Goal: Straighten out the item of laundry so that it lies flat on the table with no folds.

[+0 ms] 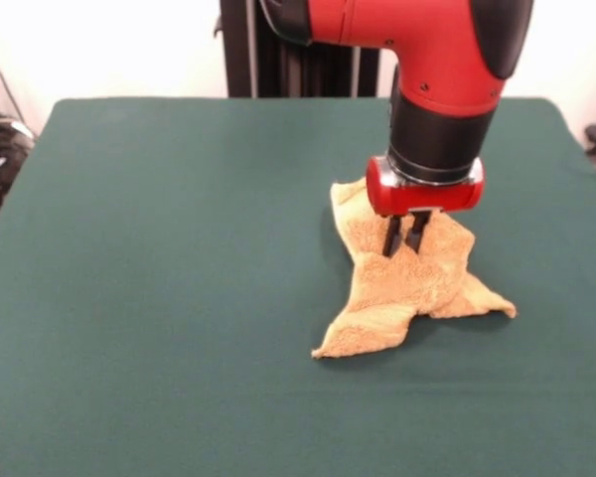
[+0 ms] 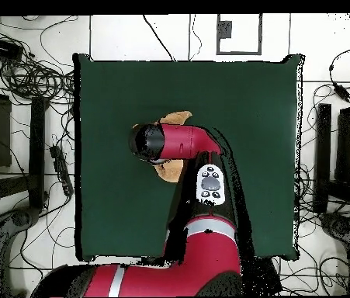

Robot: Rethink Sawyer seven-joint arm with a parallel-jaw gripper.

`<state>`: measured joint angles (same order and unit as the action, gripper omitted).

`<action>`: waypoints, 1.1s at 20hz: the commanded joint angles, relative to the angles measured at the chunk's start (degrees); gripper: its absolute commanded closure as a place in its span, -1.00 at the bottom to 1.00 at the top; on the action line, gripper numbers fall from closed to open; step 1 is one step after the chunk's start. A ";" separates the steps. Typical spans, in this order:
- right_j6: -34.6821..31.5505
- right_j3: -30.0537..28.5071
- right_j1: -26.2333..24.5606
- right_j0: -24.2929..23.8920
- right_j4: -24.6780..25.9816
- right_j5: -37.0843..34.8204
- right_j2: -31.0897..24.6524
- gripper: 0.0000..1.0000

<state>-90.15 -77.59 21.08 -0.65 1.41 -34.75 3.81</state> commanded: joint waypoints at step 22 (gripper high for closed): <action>8.76 11.77 0.84 -11.33 9.12 -6.02 1.33 1.00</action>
<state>-90.15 -70.17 27.74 -7.27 6.37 -41.93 12.70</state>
